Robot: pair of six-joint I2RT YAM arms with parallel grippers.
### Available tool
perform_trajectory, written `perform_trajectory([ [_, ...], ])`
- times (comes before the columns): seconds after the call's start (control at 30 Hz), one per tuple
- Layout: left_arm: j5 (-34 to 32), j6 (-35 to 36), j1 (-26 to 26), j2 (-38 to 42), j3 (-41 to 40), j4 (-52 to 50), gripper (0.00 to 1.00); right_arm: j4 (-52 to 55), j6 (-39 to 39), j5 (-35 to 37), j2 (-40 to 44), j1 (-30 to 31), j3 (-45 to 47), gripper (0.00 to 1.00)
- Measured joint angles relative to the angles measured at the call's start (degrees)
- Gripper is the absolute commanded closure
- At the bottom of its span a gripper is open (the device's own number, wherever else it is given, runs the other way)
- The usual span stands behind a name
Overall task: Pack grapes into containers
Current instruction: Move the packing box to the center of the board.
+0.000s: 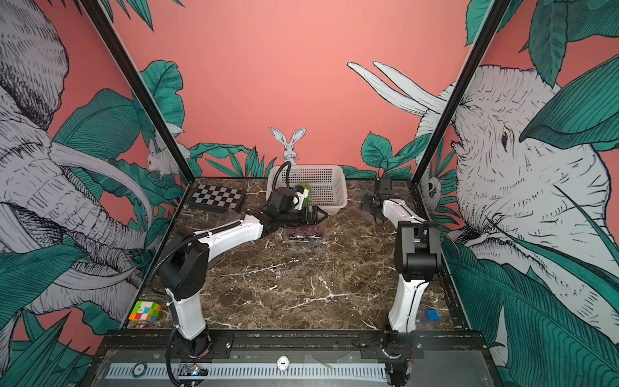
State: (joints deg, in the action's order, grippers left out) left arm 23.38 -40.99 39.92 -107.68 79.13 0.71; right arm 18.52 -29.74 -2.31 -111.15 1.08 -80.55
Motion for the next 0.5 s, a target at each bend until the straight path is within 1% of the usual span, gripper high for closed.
perform_trajectory([
  [0.2, 0.31, -0.55, 0.52, -0.33, 0.00, 0.31, 0.01, -1.84, 0.35, -1.01, 6.60, 0.00, 10.08, 0.18],
  [0.5, 1.38, -1.68, 1.79, -0.48, 0.11, 1.33, 0.01, -2.32, 2.84, -0.31, 17.55, -0.22, 25.38, 0.19],
])
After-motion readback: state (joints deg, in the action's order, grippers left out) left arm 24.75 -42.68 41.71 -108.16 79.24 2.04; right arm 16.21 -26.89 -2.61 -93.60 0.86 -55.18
